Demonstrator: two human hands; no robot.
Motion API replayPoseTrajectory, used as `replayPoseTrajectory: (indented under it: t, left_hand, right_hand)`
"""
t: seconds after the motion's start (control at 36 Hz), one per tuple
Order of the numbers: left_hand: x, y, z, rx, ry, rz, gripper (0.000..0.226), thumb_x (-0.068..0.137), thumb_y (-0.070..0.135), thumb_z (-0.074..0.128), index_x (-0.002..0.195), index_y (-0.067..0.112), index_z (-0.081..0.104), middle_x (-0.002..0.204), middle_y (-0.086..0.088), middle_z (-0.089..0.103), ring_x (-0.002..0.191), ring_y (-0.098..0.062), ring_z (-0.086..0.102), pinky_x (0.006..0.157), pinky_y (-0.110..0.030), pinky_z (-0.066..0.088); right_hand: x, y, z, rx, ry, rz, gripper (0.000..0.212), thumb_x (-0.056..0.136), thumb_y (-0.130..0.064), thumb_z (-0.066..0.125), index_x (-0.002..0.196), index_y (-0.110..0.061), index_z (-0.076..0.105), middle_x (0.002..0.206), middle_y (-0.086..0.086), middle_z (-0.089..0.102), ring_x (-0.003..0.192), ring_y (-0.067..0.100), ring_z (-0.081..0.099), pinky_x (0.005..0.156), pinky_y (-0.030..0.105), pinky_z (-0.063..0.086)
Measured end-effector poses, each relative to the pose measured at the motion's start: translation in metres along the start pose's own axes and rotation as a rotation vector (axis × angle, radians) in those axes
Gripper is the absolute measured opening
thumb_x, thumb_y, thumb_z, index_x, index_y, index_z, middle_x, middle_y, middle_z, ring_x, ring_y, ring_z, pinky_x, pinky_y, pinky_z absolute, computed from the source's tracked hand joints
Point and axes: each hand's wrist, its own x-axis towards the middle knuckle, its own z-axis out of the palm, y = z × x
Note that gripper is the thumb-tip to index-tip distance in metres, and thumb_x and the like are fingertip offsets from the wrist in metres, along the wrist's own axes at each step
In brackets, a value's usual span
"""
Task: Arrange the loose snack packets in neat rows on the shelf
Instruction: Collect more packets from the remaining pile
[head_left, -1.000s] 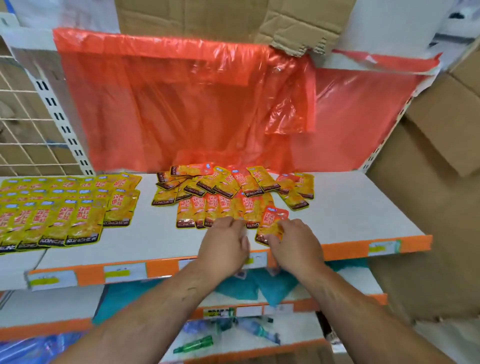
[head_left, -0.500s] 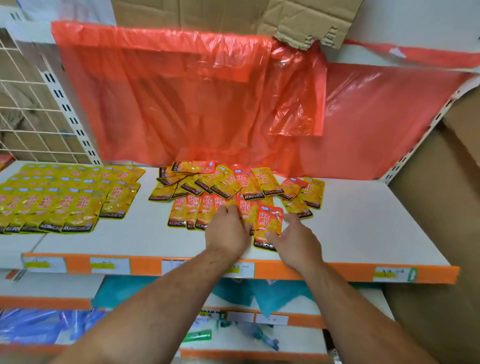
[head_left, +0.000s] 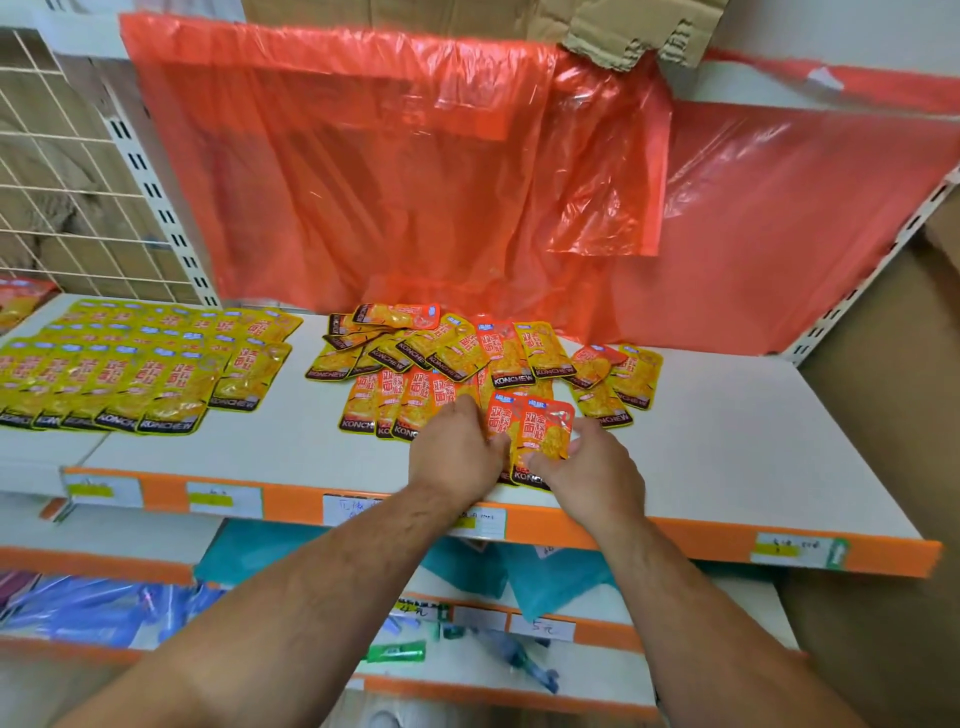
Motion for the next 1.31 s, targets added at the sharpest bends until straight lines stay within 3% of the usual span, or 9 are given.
replayPoseTrajectory:
  t: [0.25,0.47,0.61,0.78,0.89,0.94,1.11,1.22,1.31]
  left_hand:
    - [0.000,0.001,-0.002,-0.085,0.009,-0.012,0.044,0.079,0.041,0.066,0.116,0.019,0.058,0.103,0.000,0.069,0.092,-0.023,0.065,0.075,-0.033,0.052]
    - [0.001,0.001,-0.003,-0.100,-0.025,-0.008,0.028,0.080,0.037,0.071,0.094,0.021,0.054,0.089,0.001,0.060,0.081,-0.021,0.057,0.065,-0.030,0.043]
    - [-0.001,0.001,-0.003,-0.125,-0.029,0.060,0.026,0.084,0.032,0.069,0.089,0.022,0.046,0.075,0.005,0.056,0.071,-0.020,0.055,0.059,-0.030,0.038]
    - [0.000,-0.005,-0.012,-0.441,-0.079,-0.029,0.026,0.085,0.019,0.071,0.084,0.024,0.046,0.069,0.006,0.050,0.063,-0.017,0.047,0.064,-0.039,0.048]
    - [-0.002,-0.013,-0.028,-0.635,-0.077,-0.096,0.032,0.085,0.002,0.068,0.075,0.019,0.042,0.068,0.003,0.035,0.060,-0.012,0.034,0.055,-0.019,0.037]
    - [-0.005,-0.023,-0.038,-0.730,-0.071,-0.152,0.029,0.085,0.001,0.068,0.077,0.016,0.044,0.069,-0.001,0.034,0.061,-0.014,0.034,0.058,-0.023,0.038]
    - [-0.018,-0.069,-0.075,-0.921,-0.049,-0.259,0.021,0.085,0.005,0.071,0.080,0.013,0.053,0.065,0.000,0.039,0.059,-0.014,0.039,0.059,-0.025,0.039]
    - [-0.032,-0.107,-0.107,-1.023,-0.039,-0.322,0.014,0.086,-0.002,0.067,0.079,0.009,0.061,0.057,0.003,0.058,0.053,-0.012,0.054,0.050,-0.018,0.043]
    - [-0.040,-0.139,-0.136,-1.040,-0.017,-0.354,0.015,0.086,-0.003,0.065,0.081,0.010,0.064,0.060,0.002,0.066,0.055,-0.010,0.060,0.048,-0.016,0.045]
  right_hand:
    - [-0.001,-0.002,-0.005,-0.003,-0.046,-0.005,0.078,0.076,-0.062,0.073,0.136,-0.020,0.047,0.120,-0.001,0.063,0.108,0.022,0.061,0.074,0.030,0.040]
    - [-0.004,0.000,-0.009,0.103,-0.075,0.018,0.045,0.074,-0.056,0.078,0.097,-0.028,0.051,0.080,-0.017,0.054,0.070,0.005,0.053,0.059,0.026,0.039]
    - [-0.004,0.002,-0.011,0.149,-0.081,0.000,0.040,0.076,-0.052,0.078,0.086,-0.028,0.048,0.078,-0.018,0.055,0.069,0.003,0.052,0.055,0.026,0.035]
    - [0.005,0.001,-0.013,0.289,-0.122,-0.004,0.026,0.082,-0.038,0.076,0.086,-0.024,0.055,0.087,-0.007,0.066,0.080,0.017,0.063,0.073,0.039,0.051]
    - [0.001,-0.017,-0.017,0.425,-0.125,-0.041,0.018,0.085,-0.020,0.075,0.073,-0.018,0.062,0.068,-0.009,0.067,0.073,0.021,0.064,0.066,0.038,0.049]
    - [-0.004,-0.032,-0.014,0.486,-0.155,-0.052,0.008,0.085,-0.017,0.075,0.081,-0.015,0.069,0.079,0.000,0.073,0.082,0.026,0.068,0.074,0.040,0.053]
    - [-0.025,-0.082,0.008,0.536,-0.244,-0.120,0.034,0.083,-0.021,0.077,0.076,0.005,0.058,0.071,0.022,0.055,0.063,0.021,0.048,0.062,0.036,0.039]
    - [-0.046,-0.120,0.031,0.518,-0.299,-0.154,0.040,0.085,-0.024,0.076,0.066,-0.012,0.043,0.063,0.011,0.032,0.061,0.018,0.035,0.058,0.034,0.042]
    - [-0.065,-0.151,0.050,0.505,-0.321,-0.172,0.036,0.086,-0.021,0.074,0.067,-0.006,0.048,0.064,0.019,0.044,0.059,0.020,0.044,0.056,0.041,0.041]
